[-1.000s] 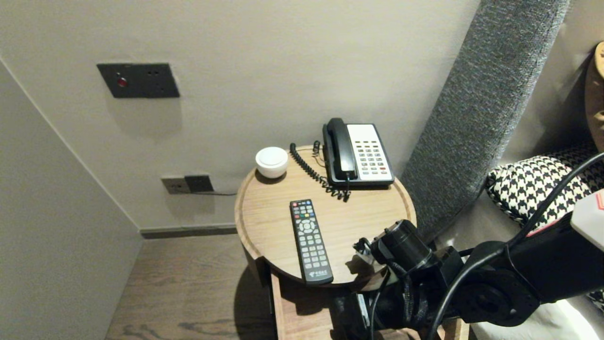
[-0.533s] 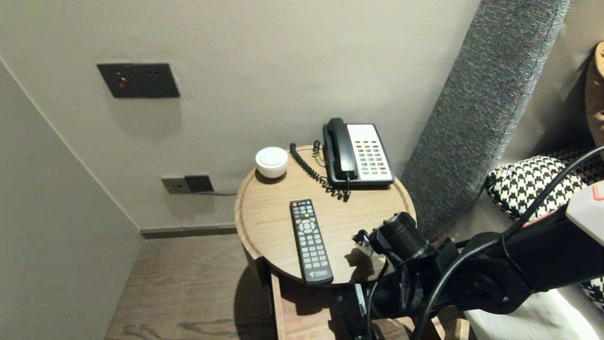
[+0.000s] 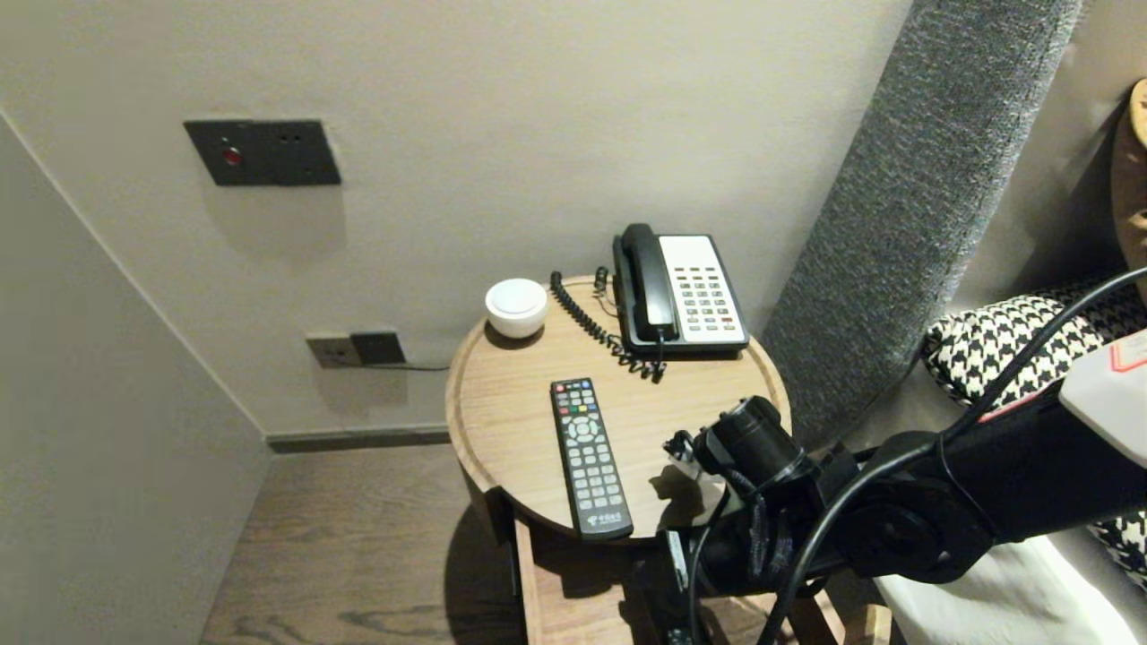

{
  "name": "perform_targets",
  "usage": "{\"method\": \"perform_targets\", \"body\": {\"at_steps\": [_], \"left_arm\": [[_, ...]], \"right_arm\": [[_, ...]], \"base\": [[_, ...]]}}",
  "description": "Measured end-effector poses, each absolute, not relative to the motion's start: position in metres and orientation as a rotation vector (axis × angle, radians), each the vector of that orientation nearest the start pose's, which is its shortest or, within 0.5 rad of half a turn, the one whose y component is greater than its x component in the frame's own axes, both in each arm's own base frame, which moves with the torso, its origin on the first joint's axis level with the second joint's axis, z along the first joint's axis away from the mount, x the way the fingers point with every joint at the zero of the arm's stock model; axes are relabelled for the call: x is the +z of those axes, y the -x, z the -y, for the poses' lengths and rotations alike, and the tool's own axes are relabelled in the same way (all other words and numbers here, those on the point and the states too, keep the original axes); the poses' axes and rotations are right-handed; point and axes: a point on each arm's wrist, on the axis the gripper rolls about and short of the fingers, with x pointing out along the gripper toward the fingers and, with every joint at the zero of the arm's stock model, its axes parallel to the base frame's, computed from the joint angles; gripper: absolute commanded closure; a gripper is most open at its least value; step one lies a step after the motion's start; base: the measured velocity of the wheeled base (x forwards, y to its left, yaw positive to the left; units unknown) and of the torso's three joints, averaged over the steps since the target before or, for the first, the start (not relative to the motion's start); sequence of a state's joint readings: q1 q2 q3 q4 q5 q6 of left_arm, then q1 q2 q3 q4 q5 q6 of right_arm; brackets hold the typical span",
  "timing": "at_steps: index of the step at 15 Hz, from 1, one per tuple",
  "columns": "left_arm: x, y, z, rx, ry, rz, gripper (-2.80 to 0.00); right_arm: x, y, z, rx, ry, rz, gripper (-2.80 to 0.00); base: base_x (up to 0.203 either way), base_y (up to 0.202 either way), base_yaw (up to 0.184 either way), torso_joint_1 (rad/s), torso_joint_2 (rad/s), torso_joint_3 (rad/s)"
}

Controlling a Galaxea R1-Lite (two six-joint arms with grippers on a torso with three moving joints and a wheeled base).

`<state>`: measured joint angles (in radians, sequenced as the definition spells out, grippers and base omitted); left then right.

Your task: Take the remote control out of the drawer one by one and place them on the table

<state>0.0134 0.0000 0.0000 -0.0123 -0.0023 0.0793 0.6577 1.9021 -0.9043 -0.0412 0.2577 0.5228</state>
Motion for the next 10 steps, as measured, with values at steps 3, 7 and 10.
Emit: {"method": "perform_targets", "body": {"at_steps": [3,7,10], "left_arm": [[0.077,0.023,0.0,0.012,-0.079,0.011,0.0],[0.077,0.023,0.0,0.012,-0.079,0.011,0.0],[0.077,0.023,0.0,0.012,-0.079,0.012,0.0]], "right_arm": [[0.095,-0.24,-0.193,0.569,-0.238,-1.225,0.0],[0.098,-0.234,-0.185,0.631,-0.225,-1.351,0.0],[0.102,-0.236,-0.184,0.636,-0.21,-1.357,0.0]], "base": [[0.0,0.0,0.0,0.0,0.0,0.0],[0.0,0.0,0.0,0.0,0.0,0.0],[0.0,0.0,0.0,0.0,0.0,0.0]]}}
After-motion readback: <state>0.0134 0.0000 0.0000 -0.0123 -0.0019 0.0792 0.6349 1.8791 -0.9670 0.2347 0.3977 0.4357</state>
